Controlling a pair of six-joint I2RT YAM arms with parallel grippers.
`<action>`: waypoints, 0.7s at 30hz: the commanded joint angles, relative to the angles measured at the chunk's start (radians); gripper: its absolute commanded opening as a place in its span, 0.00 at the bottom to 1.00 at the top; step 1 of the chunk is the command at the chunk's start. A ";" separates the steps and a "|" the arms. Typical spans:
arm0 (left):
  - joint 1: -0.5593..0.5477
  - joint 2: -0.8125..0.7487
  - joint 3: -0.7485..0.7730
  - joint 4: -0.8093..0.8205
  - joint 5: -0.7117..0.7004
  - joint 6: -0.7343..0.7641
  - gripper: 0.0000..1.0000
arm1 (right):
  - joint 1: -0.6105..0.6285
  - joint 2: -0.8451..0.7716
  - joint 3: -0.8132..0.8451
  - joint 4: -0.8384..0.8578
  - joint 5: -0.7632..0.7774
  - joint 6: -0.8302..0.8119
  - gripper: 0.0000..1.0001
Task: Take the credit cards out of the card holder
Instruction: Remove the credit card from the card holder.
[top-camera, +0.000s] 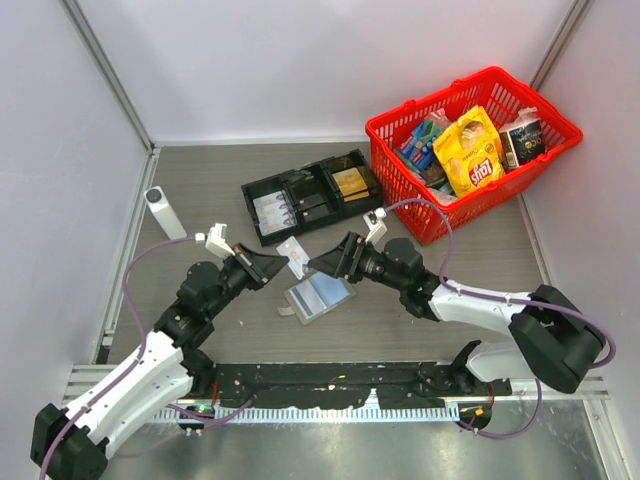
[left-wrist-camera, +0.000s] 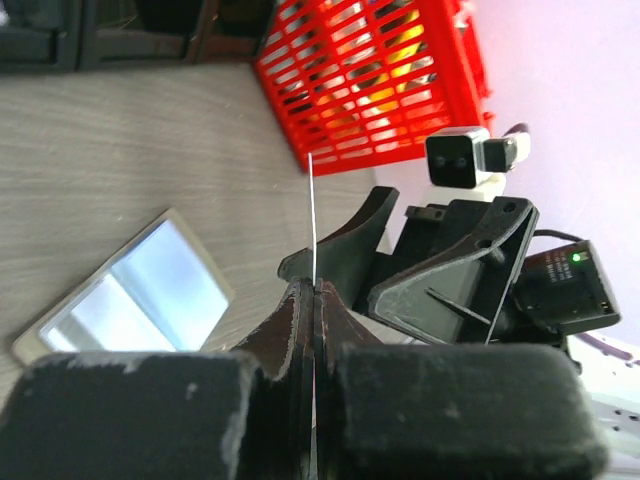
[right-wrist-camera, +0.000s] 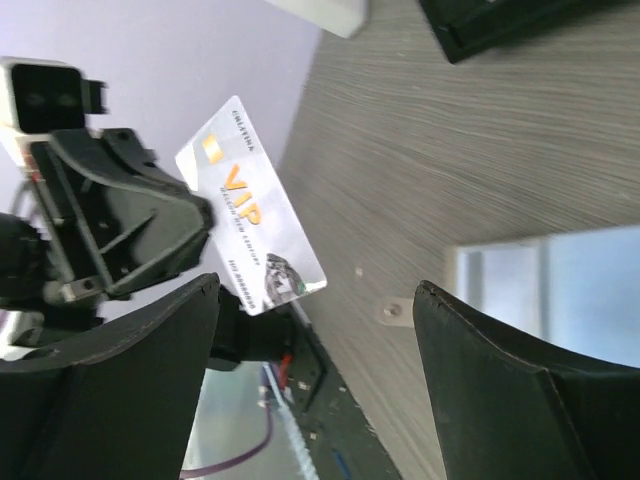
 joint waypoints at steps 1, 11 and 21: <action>0.006 -0.014 0.019 0.154 -0.028 -0.043 0.00 | -0.007 0.009 0.007 0.254 -0.069 0.078 0.83; 0.006 0.003 0.029 0.229 -0.008 -0.081 0.00 | -0.008 0.104 0.072 0.369 -0.125 0.115 0.58; 0.006 0.000 0.060 0.144 -0.006 -0.023 0.01 | -0.059 0.101 0.084 0.418 -0.182 0.133 0.11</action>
